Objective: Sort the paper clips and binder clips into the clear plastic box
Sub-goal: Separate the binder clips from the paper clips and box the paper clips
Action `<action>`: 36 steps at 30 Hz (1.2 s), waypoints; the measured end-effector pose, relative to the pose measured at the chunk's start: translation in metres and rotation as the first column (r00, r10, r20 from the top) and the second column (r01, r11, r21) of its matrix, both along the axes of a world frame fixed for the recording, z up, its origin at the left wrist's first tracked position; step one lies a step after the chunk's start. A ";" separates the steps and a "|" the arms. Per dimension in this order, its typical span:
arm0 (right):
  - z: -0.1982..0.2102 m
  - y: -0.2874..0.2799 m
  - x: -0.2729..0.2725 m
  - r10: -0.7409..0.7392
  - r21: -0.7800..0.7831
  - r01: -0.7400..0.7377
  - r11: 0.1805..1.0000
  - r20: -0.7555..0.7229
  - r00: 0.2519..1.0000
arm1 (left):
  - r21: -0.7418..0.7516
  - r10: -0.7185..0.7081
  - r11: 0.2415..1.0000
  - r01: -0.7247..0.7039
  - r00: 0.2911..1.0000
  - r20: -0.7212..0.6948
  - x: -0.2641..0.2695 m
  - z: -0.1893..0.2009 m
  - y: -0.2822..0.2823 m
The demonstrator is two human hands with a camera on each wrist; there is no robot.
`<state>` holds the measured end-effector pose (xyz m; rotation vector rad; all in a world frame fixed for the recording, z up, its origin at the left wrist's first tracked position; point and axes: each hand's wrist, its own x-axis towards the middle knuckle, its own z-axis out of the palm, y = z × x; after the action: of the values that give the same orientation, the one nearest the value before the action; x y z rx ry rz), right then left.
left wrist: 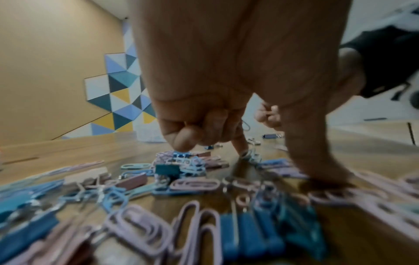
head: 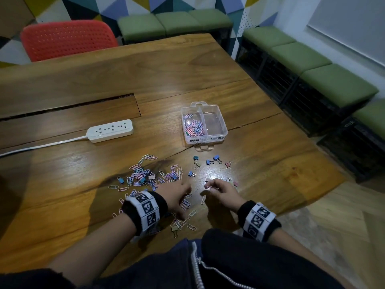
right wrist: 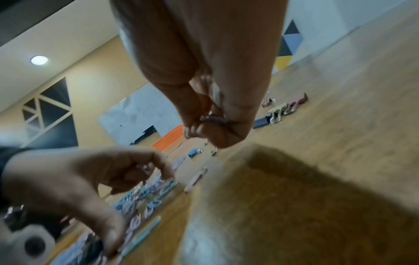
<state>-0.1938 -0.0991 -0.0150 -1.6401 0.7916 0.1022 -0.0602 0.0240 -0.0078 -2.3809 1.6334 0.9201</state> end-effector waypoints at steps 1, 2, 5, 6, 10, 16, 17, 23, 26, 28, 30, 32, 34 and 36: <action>0.002 -0.002 0.000 -0.025 0.078 0.025 0.997 -0.006 1.000 | 0.010 -0.018 1.000 0.018 1.000 0.026 -0.001 -0.001 0.001; 0.003 -0.004 0.000 -0.061 0.160 0.061 0.985 -0.007 0.998 | 0.008 -0.029 1.000 0.029 0.998 0.047 -0.001 -0.002 0.002; 0.007 -0.005 0.003 -0.174 0.340 0.159 0.927 0.016 0.985 | -0.005 -0.066 0.998 0.067 0.994 0.087 -0.002 -0.003 0.003; 0.006 -0.005 0.004 -0.179 0.343 0.162 0.925 0.017 0.984 | -0.002 -0.086 0.996 0.086 0.992 0.094 -0.002 -0.004 0.003; -0.001 -0.001 0.008 0.044 0.091 -0.039 0.995 -0.052 0.998 | 0.001 -0.113 0.993 0.114 0.988 0.104 -0.003 -0.005 0.003; -0.013 0.004 0.006 0.377 -0.459 -0.438 0.773 -0.222 0.899 | -0.112 0.206 0.962 -0.250 0.928 -0.310 0.011 -0.003 0.006; -0.014 0.005 0.006 0.402 -0.488 -0.473 0.734 -0.249 0.881 | -0.100 0.287 0.926 -0.365 0.848 -0.446 0.014 -0.002 0.007; -0.017 0.007 0.008 0.429 -0.498 -0.529 0.686 -0.310 0.848 | 0.304 0.352 0.517 -0.800 -0.126 -0.928 0.020 -0.002 0.011; -0.014 0.005 0.009 0.325 -0.365 -0.390 0.845 -0.228 0.918 | 0.338 0.313 0.441 -0.831 -0.211 -0.926 0.022 -0.002 0.008; -0.010 0.004 0.010 0.261 -0.187 -0.292 0.938 -0.172 0.950 | 0.318 0.312 0.416 -0.852 -0.194 -0.930 0.023 -0.002 0.007; -0.006 0.003 0.009 0.168 0.068 -0.161 0.985 -0.102 0.981 | 0.294 0.329 0.421 -0.858 -0.158 -0.931 0.023 -0.002 0.007; -0.001 0.003 0.010 0.081 0.302 -0.058 0.951 -0.064 0.995 | 0.291 0.345 0.434 -0.853 -0.141 -0.928 0.025 -0.004 0.008; 0.003 0.005 0.013 0.041 0.429 -0.012 0.903 -0.059 0.997 | 0.281 0.357 0.450 -0.848 -0.118 -0.927 0.028 -0.005 0.009; 0.004 0.011 0.016 0.032 0.429 -0.005 0.903 -0.057 0.998 | 0.268 0.404 0.498 -0.825 -0.052 -0.913 0.027 -0.005 0.011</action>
<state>-0.1779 -0.0886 -0.0106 -1.2288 0.7394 0.3212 -0.0330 0.0351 -0.0132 -3.1559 0.4160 2.9071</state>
